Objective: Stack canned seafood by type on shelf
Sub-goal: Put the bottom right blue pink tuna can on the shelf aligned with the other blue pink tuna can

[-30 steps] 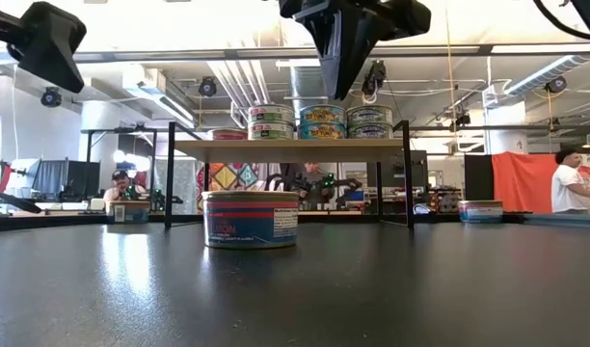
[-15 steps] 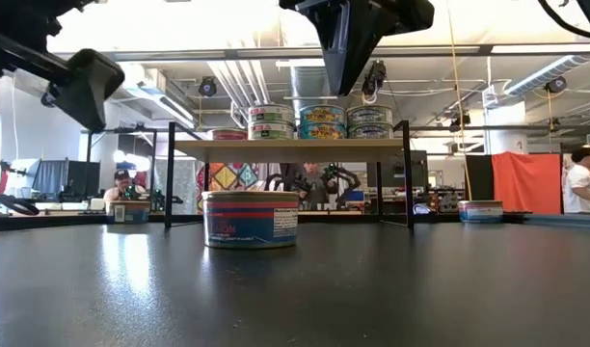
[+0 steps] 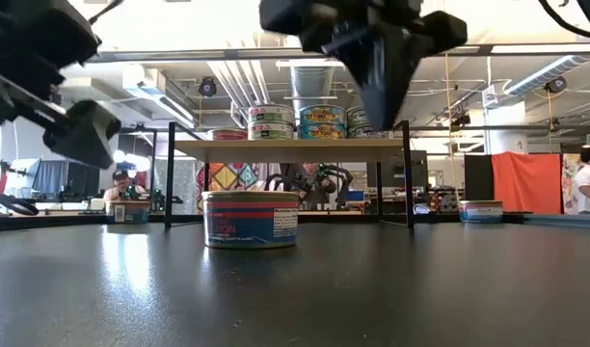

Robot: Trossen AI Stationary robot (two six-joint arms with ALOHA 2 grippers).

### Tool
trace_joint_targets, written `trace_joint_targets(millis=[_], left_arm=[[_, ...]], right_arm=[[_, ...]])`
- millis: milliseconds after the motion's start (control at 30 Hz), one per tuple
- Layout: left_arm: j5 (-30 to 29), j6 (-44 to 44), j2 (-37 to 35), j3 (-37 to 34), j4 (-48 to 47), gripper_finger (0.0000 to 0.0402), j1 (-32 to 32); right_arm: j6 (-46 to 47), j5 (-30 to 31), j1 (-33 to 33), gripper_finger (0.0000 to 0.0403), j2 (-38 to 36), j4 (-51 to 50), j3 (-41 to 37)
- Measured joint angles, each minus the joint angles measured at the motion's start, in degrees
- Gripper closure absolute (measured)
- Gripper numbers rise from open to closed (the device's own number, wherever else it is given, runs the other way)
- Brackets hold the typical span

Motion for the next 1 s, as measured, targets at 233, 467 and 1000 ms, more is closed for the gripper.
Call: trace_joint_targets(millis=[233,467,1000], left_arm=[[-0.12,1.12,1.52,-0.96,2.36,0.0002,3.06],[-0.25,4.9,7.74,-1.01,6.98,0.0002,5.49],[3.52,11.55,24.16,-0.86,20.43,0.0001,13.35]], right_arm=[[-2.37,-1.18,-3.19,0.039,-0.02,2.93,-6.78],[-7.25,-3.01,-5.93,0.039,-0.02,12.92,-10.4],[-9.92,-5.13,-5.12,0.039,0.13,18.23,-16.58]])
